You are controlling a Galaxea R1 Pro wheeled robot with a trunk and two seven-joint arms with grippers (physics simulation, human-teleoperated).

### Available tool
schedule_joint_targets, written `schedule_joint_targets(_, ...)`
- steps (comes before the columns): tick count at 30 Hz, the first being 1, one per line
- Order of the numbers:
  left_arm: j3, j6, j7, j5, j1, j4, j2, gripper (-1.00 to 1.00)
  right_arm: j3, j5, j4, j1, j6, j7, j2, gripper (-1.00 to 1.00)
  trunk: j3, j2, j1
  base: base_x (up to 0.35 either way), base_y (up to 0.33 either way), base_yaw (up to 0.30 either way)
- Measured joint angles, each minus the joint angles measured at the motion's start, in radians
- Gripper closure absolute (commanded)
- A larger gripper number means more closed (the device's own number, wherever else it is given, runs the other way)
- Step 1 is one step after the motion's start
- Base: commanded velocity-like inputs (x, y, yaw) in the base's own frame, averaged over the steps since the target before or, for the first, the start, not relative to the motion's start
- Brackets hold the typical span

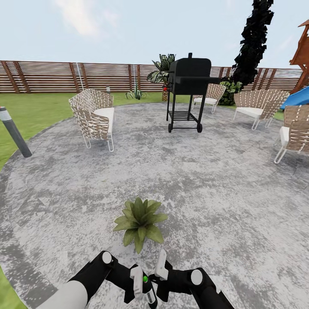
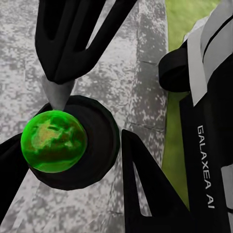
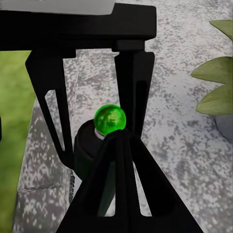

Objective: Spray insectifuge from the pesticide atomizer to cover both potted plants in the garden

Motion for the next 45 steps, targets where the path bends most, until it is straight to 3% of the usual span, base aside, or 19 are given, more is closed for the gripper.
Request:
schedule_joint_targets(6, -0.001, 0.001, 0.001, -0.002, 0.001, 0.002, 0.001, 1.0, 0.0, 0.0, 0.0, 0.0, 0.0, 0.0, 0.0, 1.0, 0.0, 0.0, 0.0, 0.0, 0.0, 0.0)
schedule_joint_targets(9, -0.005, 0.002, 0.001, -0.01, 0.002, 0.003, 0.014, 1.0, 0.0, 0.0, 0.0, 0.0, 0.0, 0.0, 0.0, 1.0, 0.0, 0.0, 0.0, 0.0, 0.0, 0.0)
schedule_joint_targets(18, -0.004, 0.009, 0.0, -0.039, 0.004, 0.003, 0.145, 1.0, -0.002, 0.0, 0.0, 0.0, 0.0, 0.0, -0.004, 1.0, 0.0, 0.0, 0.0, 0.0, 0.0, 0.0)
schedule_joint_targets(25, 0.003, 0.017, 0.003, -0.046, 0.004, 0.003, 0.221, 1.0, -0.007, 0.002, 0.0, 0.0, -0.001, -0.001, -0.015, 1.0, 0.0, 0.0, 0.0, 0.0, 0.0, 0.0)
schedule_joint_targets(26, 0.004, 0.019, 0.003, -0.046, 0.003, 0.003, 0.232, 1.0, -0.007, 0.002, 0.001, 0.0, -0.001, -0.001, -0.017, -1.0, 0.0, 0.0, 0.0, 0.0, 0.0, 0.0)
schedule_joint_targets(28, 0.006, 0.022, 0.003, -0.046, 0.003, 0.003, 0.255, 1.0, -0.007, 0.002, 0.003, 0.0, -0.001, -0.001, -0.021, -1.0, 0.0, 0.0, 0.0, 0.0, 0.0, 0.0)
schedule_joint_targets(35, 0.01, 0.025, 0.016, -0.041, 0.004, 0.004, 0.281, 1.0, -0.025, 0.002, 0.005, 0.0, -0.001, -0.008, -0.044, -1.0, 0.0, 0.0, 0.0, 0.0, 0.0, 0.0)
schedule_joint_targets(36, 0.011, 0.026, 0.017, -0.039, 0.004, 0.004, 0.283, 1.0, -0.044, 0.002, 0.005, 0.0, -0.002, -0.017, -0.048, -1.0, 0.0, 0.0, 0.0, 0.0, 0.0, 0.0)
schedule_joint_targets(38, 0.022, 0.053, 0.021, -0.037, 0.004, 0.004, 0.284, 1.0, -0.154, 0.0, 0.008, 0.0, -0.002, -0.058, -0.069, -1.0, 0.0, 0.0, 0.0, 0.0, 0.0, 0.0)
schedule_joint_targets(39, 0.027, 0.064, 0.023, -0.037, 0.004, 0.005, 0.284, 1.0, -0.178, 0.0, 0.01, 0.001, -0.003, -0.064, -0.073, -1.0, 0.0, 0.0, 0.0, 0.0, 0.0, 0.0)
schedule_joint_targets(40, 0.038, 0.09, 0.03, -0.036, 0.004, 0.004, 0.283, 1.0, -0.226, 0.0, 0.02, 0.001, -0.004, -0.071, -0.083, -1.0, 0.0, 0.0, 0.0, 0.0, 0.0, 0.0)
schedule_joint_targets(42, 0.066, 0.163, 0.063, -0.036, 0.004, 0.004, 0.28, 1.0, -0.354, -0.001, 0.084, 0.004, -0.018, -0.082, -0.116, -1.0, 0.0, 0.0, 0.0, 0.0, 0.0, 0.0)
schedule_joint_targets(43, 0.072, 0.184, 0.078, -0.036, 0.004, 0.005, 0.278, 1.0, -0.4, -0.003, 0.114, 0.004, -0.032, -0.083, -0.129, -1.0, 0.0, 0.0, 0.0, 0.0, 0.0, 0.0)
schedule_joint_targets(45, 0.079, 0.224, 0.108, -0.037, 0.003, 0.005, 0.274, 1.0, -0.522, -0.004, 0.187, 0.005, -0.094, -0.087, -0.162, -1.0, 0.0, 0.0, 0.0, 0.0, 0.0, 0.0)
